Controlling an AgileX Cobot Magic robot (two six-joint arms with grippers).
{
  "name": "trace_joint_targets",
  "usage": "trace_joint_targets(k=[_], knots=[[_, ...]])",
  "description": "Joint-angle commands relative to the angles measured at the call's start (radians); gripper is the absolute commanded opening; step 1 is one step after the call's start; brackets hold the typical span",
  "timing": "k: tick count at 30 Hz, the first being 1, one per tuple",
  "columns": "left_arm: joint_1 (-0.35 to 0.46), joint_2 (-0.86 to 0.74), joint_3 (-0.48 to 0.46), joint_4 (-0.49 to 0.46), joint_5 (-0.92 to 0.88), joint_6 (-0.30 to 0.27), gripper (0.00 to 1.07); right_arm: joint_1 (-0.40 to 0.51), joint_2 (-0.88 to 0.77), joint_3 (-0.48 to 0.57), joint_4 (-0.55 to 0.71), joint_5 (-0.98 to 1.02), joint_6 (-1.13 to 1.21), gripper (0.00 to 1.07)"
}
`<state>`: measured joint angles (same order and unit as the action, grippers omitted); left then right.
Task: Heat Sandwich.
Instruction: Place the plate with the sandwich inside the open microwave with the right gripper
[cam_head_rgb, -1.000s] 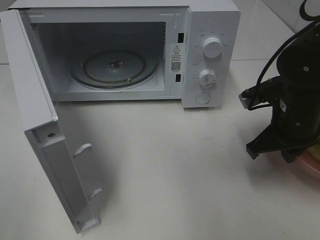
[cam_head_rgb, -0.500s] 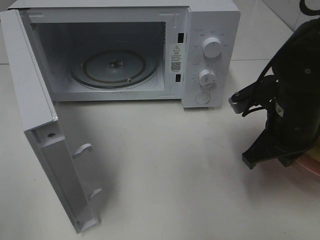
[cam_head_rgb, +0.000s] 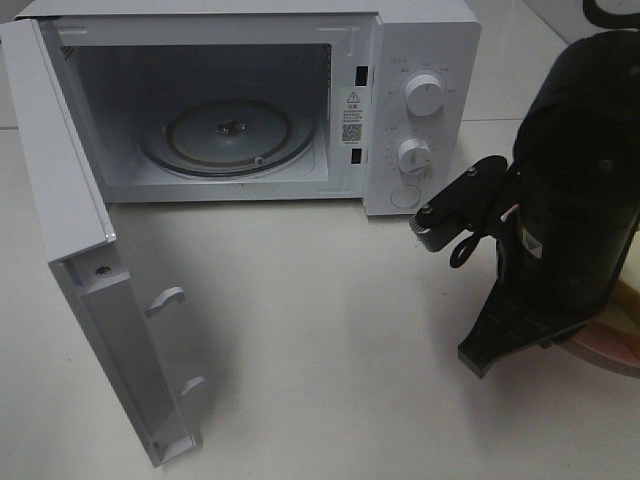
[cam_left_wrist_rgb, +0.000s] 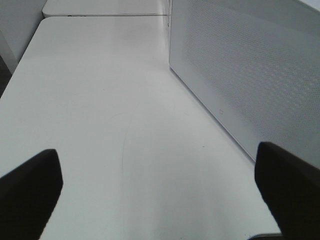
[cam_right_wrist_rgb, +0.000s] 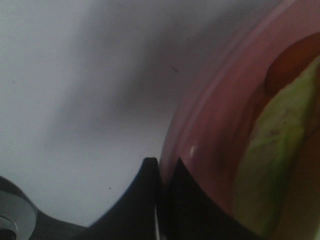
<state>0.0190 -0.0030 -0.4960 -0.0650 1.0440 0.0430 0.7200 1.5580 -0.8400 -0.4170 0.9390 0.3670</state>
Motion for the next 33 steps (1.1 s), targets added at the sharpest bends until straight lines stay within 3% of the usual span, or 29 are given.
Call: trace_joint_targets(k=[1, 17, 33], knots=[[0.000, -0.027, 0.002, -0.004, -0.008, 0.000, 1.00, 0.044, -0.027, 0.002, -0.022, 0.032, 0.002, 0.00], [0.000, -0.027, 0.002, -0.004, -0.008, 0.000, 1.00, 0.216, -0.056, 0.002, -0.022, 0.065, -0.107, 0.01], [0.000, -0.027, 0.002, -0.004, -0.008, 0.000, 1.00, 0.235, -0.056, 0.002, -0.024, -0.073, -0.421, 0.01]])
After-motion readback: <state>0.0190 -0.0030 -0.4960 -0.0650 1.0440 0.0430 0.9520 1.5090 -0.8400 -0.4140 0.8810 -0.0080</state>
